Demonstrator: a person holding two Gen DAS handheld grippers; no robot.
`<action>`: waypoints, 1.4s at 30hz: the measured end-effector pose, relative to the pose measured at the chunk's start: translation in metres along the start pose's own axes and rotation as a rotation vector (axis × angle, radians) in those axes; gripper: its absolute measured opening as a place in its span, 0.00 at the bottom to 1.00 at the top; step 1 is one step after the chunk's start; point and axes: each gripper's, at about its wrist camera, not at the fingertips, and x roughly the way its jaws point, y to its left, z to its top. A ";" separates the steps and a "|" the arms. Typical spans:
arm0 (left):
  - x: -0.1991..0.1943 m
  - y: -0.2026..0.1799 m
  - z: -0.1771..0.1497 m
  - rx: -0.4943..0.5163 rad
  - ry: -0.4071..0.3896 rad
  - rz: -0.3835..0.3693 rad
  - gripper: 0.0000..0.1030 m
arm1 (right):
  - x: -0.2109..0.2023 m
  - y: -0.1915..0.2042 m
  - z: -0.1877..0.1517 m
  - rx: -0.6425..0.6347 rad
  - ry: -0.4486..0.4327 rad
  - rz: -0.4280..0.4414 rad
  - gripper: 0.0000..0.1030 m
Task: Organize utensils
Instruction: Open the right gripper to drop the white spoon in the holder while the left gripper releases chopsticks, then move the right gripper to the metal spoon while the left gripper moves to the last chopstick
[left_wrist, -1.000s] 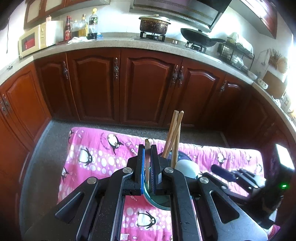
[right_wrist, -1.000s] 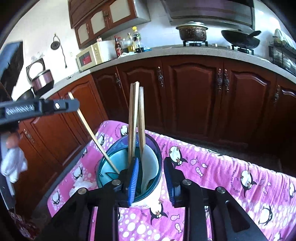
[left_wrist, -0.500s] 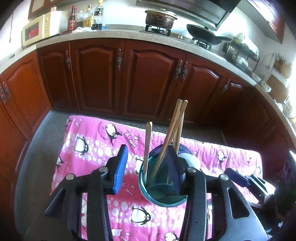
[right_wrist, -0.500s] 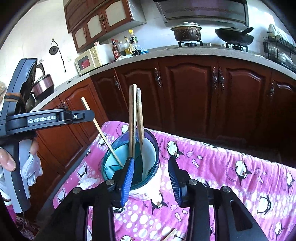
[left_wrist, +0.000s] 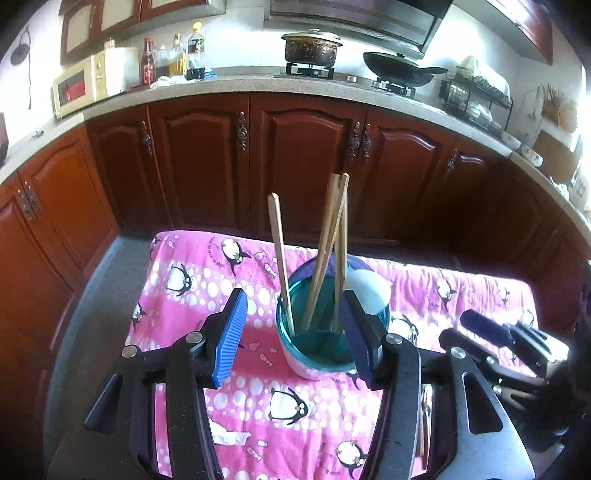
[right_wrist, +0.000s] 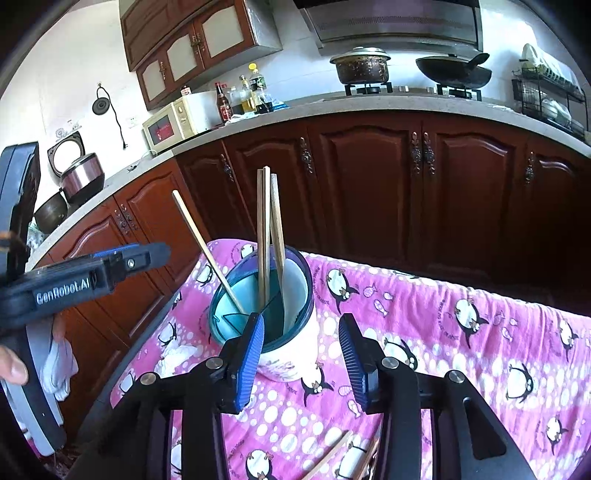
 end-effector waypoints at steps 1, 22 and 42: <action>-0.002 -0.003 -0.003 0.006 -0.005 0.004 0.51 | -0.002 0.000 -0.001 0.001 0.001 -0.002 0.39; -0.004 -0.061 -0.075 0.116 0.080 -0.058 0.52 | -0.044 -0.039 -0.053 0.070 0.057 -0.095 0.41; 0.003 -0.071 -0.087 0.158 0.102 -0.050 0.52 | -0.048 -0.062 -0.079 0.133 0.106 -0.130 0.41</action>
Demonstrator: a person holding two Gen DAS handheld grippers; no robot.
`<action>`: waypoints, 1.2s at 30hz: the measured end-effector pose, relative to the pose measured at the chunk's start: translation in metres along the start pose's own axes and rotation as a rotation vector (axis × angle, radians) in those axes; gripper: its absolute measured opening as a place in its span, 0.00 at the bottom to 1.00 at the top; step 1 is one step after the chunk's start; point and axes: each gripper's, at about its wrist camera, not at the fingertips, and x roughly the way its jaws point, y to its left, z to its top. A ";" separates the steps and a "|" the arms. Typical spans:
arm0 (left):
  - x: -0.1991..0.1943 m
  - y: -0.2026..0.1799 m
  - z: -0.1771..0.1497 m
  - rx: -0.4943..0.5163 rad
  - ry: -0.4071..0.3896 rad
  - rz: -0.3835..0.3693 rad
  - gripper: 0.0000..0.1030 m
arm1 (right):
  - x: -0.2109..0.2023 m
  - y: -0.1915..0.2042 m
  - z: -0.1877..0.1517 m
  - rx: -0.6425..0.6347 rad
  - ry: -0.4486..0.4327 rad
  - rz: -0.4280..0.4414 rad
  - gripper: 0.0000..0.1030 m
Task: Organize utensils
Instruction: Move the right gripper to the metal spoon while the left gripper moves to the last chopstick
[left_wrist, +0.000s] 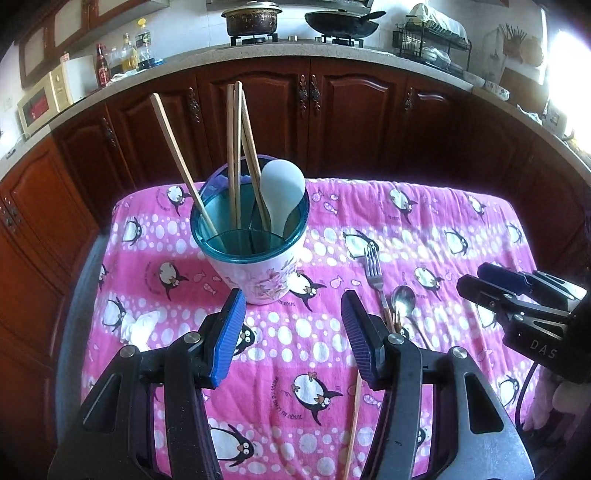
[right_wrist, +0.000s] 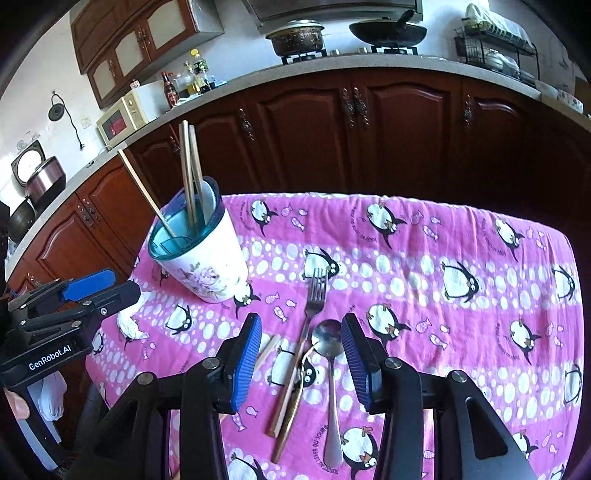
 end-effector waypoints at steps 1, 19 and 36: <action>0.001 -0.001 0.000 0.001 0.002 0.000 0.52 | 0.000 -0.001 -0.001 0.004 0.002 -0.002 0.42; 0.014 -0.018 -0.010 0.037 0.039 -0.007 0.52 | 0.000 -0.026 -0.019 0.051 0.033 -0.024 0.43; 0.058 -0.017 -0.039 -0.015 0.227 -0.201 0.52 | 0.034 -0.061 -0.039 0.129 0.118 -0.004 0.47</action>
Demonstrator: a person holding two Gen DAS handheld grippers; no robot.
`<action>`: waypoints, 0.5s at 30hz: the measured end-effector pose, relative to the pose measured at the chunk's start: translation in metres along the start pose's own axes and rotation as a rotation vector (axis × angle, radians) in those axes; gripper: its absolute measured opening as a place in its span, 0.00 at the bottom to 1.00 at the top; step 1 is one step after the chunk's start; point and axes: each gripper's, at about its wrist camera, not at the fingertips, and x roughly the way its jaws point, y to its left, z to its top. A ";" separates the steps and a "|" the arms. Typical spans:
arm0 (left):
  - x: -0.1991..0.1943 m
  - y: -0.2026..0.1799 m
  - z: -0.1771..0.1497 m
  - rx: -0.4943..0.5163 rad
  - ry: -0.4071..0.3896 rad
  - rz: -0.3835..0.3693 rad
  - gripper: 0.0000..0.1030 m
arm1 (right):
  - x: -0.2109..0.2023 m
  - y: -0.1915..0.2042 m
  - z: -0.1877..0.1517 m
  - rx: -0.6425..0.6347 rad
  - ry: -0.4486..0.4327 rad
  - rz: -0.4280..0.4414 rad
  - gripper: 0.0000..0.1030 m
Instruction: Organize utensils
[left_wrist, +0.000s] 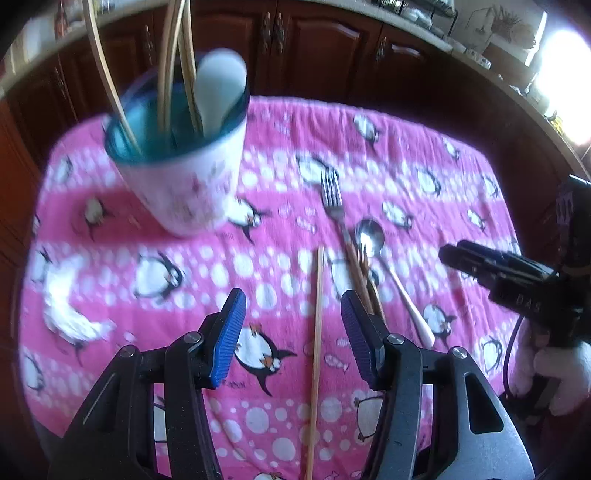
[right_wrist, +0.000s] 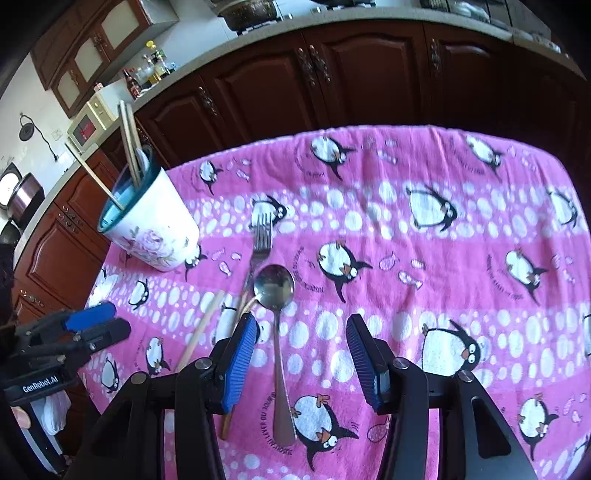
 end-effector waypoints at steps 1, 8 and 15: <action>0.005 0.001 -0.001 -0.006 0.019 -0.015 0.52 | 0.003 0.000 0.000 -0.001 0.004 0.007 0.47; 0.026 -0.004 0.000 0.024 0.061 -0.049 0.51 | 0.037 0.001 0.013 -0.035 0.065 0.087 0.42; 0.052 -0.014 0.013 0.084 0.093 -0.035 0.43 | 0.071 -0.005 0.026 -0.063 0.104 0.123 0.41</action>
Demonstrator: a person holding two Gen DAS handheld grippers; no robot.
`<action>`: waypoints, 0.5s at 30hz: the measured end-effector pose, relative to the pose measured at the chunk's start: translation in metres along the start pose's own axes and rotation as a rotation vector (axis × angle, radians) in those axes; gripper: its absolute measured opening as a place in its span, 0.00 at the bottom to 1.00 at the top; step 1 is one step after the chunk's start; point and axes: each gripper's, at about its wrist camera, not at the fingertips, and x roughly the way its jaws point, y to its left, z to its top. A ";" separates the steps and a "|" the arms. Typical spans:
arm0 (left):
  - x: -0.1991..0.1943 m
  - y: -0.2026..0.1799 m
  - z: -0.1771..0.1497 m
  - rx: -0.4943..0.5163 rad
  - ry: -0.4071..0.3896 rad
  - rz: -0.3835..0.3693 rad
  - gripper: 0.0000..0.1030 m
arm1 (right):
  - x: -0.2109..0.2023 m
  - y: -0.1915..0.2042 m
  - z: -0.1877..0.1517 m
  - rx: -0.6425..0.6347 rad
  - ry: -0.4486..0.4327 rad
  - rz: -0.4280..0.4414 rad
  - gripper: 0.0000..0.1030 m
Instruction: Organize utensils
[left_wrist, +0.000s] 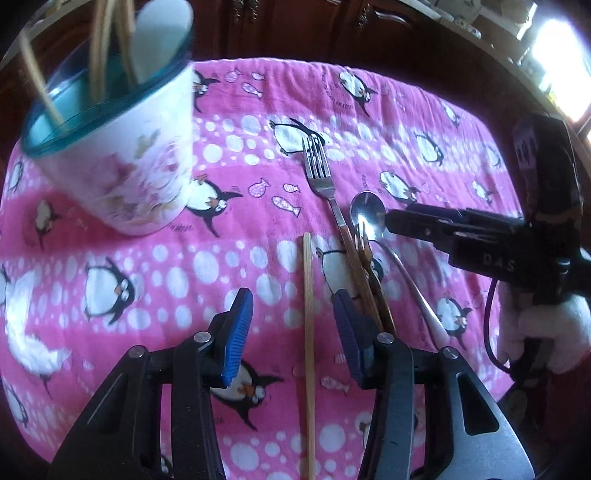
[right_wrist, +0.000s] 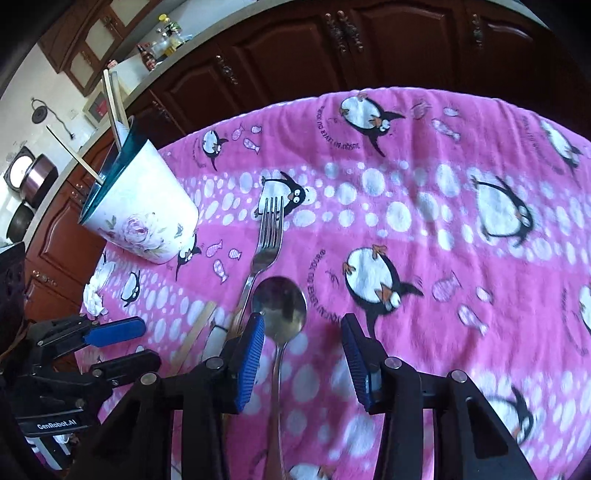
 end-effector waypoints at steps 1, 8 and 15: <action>0.004 -0.001 0.002 0.008 0.008 0.003 0.43 | 0.003 -0.001 0.002 -0.009 0.005 0.010 0.41; 0.029 -0.015 0.023 0.093 0.057 0.014 0.41 | 0.023 -0.002 0.017 -0.084 0.037 0.102 0.36; 0.052 -0.022 0.036 0.183 0.121 0.037 0.31 | 0.030 0.003 0.024 -0.180 0.106 0.152 0.08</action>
